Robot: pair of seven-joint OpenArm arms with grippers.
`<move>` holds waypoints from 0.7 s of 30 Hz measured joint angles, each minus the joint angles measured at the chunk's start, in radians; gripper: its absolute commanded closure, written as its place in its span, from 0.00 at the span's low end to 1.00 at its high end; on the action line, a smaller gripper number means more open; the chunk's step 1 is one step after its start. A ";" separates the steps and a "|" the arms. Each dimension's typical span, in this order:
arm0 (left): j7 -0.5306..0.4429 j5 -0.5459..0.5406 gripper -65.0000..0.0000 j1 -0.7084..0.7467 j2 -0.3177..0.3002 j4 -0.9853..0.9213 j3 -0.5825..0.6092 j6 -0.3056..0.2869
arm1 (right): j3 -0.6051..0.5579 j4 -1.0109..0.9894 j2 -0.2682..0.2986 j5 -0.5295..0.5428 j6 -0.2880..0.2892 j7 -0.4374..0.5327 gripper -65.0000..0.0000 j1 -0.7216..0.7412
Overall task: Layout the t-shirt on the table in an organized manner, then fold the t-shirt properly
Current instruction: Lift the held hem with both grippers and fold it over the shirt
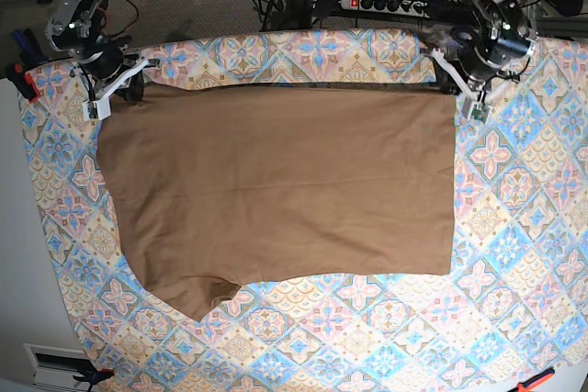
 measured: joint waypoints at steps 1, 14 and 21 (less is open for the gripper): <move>0.001 0.025 1.00 -0.012 0.000 0.000 0.000 0.000 | 0.000 0.000 0.000 0.000 0.000 -0.002 1.00 0.007; 0.015 0.128 1.00 -0.041 0.000 0.001 0.001 0.000 | 0.001 0.000 0.000 -0.002 0.000 -0.080 1.00 0.127; 0.132 0.280 1.00 -0.164 -0.019 0.002 0.053 0.002 | 0.001 0.002 0.000 0.000 0.000 -0.087 1.00 0.155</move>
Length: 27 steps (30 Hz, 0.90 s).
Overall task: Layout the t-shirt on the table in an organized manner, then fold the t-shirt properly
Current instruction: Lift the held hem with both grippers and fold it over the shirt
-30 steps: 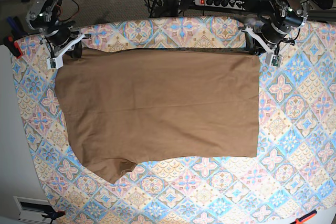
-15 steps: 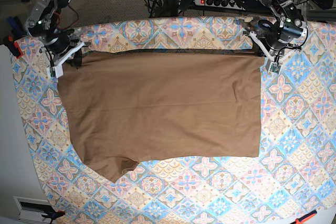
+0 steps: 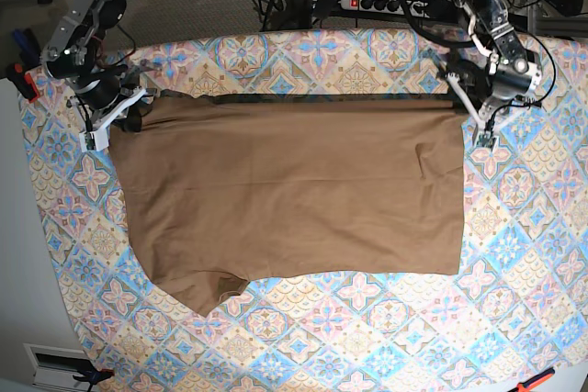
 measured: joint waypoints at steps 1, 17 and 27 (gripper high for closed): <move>0.002 0.023 1.00 -0.007 0.001 0.000 0.018 0.001 | 0.000 0.000 -0.001 0.001 0.001 0.001 1.00 0.009; -0.005 0.266 1.00 -0.064 -0.018 0.000 0.210 -0.006 | -0.058 -0.010 0.001 -0.095 -0.037 0.001 1.00 0.135; -0.005 0.374 1.00 -0.140 -0.002 0.000 0.276 -0.002 | -0.112 -0.011 0.000 -0.117 -0.035 0.010 1.00 0.192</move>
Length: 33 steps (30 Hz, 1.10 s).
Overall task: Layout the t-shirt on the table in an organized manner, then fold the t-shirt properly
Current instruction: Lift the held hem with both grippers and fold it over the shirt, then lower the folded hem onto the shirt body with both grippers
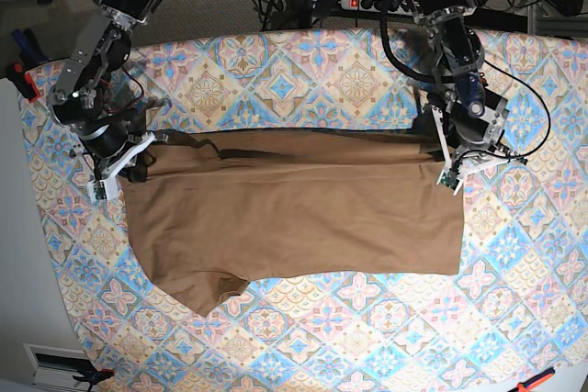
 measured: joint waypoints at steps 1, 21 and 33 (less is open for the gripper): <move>0.012 0.006 1.00 -0.003 -0.001 -0.002 0.010 0.000 | 0.000 -0.001 0.000 -0.003 0.000 0.000 1.00 0.001; 0.000 0.073 1.00 -0.080 -0.043 -0.089 0.112 0.000 | -0.002 -0.196 0.000 -0.006 -0.008 0.064 1.00 0.005; -0.053 0.080 1.00 -0.105 -0.081 -0.236 0.187 0.000 | -0.054 -0.266 0.002 -0.010 -0.011 0.068 1.00 0.006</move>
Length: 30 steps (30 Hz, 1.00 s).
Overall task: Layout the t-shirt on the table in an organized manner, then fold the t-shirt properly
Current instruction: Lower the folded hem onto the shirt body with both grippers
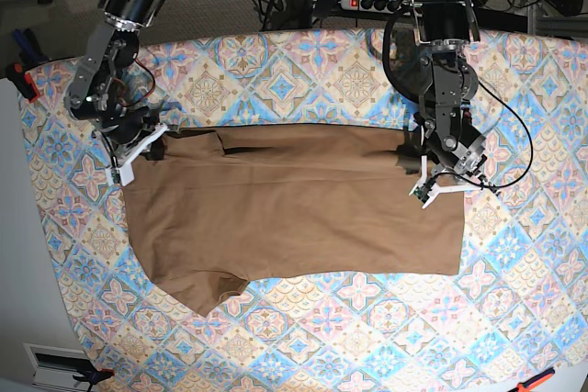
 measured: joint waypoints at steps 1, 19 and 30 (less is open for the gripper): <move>0.000 0.000 1.00 0.001 0.000 0.000 0.000 0.000 | -0.016 -0.002 0.001 0.000 0.001 0.000 1.00 0.000; -0.013 -0.007 1.00 0.000 0.001 -0.022 -0.048 0.000 | -0.021 -0.004 0.000 -0.004 0.000 -0.013 1.00 0.095; -0.090 0.004 1.00 0.006 0.000 -0.125 -0.047 0.000 | -0.024 -0.097 0.003 -0.007 -0.001 0.010 1.00 0.126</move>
